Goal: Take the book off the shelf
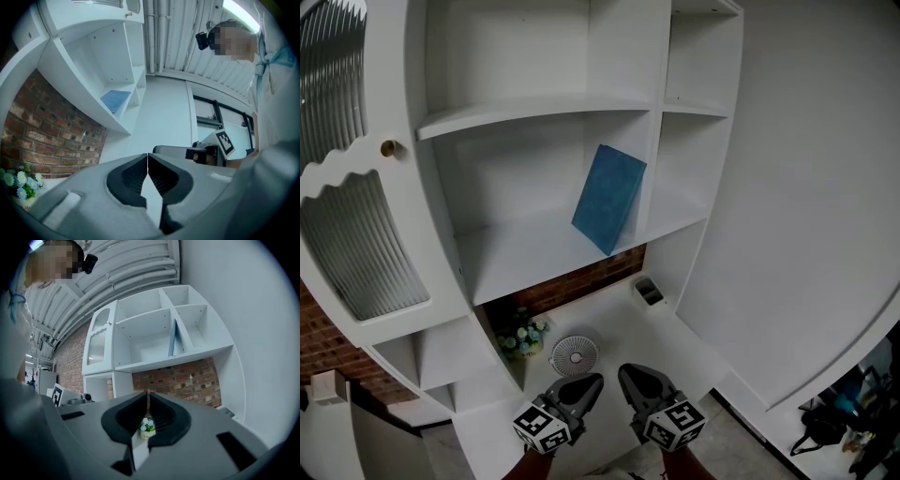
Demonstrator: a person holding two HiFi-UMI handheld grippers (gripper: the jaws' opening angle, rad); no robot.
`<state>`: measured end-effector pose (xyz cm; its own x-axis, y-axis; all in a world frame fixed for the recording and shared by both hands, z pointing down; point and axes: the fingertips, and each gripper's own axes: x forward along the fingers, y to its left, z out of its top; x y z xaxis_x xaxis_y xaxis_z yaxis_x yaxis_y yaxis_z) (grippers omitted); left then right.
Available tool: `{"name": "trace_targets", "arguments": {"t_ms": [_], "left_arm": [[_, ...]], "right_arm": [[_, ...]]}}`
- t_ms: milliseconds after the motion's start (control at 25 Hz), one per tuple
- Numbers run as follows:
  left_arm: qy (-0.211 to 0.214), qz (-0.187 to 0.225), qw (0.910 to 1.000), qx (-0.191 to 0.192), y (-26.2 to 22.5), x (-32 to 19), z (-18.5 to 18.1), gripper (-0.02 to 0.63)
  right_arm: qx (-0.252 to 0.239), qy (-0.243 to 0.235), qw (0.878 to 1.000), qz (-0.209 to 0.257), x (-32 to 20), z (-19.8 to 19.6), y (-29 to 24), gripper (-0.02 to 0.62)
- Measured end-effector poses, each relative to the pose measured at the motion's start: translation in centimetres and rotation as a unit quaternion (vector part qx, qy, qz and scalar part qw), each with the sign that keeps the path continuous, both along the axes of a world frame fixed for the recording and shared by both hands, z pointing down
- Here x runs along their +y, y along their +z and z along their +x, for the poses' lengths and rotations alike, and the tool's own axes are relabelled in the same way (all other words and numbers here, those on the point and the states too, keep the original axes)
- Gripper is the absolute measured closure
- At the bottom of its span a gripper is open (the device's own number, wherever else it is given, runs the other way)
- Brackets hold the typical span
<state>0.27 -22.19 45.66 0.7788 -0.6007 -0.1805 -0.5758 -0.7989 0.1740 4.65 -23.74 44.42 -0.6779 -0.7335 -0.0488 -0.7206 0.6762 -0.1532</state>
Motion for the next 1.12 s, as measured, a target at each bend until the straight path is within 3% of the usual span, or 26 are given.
{"name": "trace_targets", "arguments": {"t_ms": [400,840,1120], "left_arm": [[-0.007,-0.004,1.0,0.004,0.0,-0.2,-1.7,0.595],[0.0,-0.001,1.0,0.001,-0.4,-0.3,-1.4,0.595],[-0.005,0.034,0.9993,-0.012,-3.5,-1.8,-1.3,0.595]], "right_arm": [[0.004,0.001,1.0,-0.004,0.0,-1.0,-0.1,0.578],[0.021,-0.007,1.0,0.021,-0.7,-1.1,-3.9,0.577],[0.031,-0.015,0.999,0.04,-1.8,-1.3,-6.3,0.577]]}}
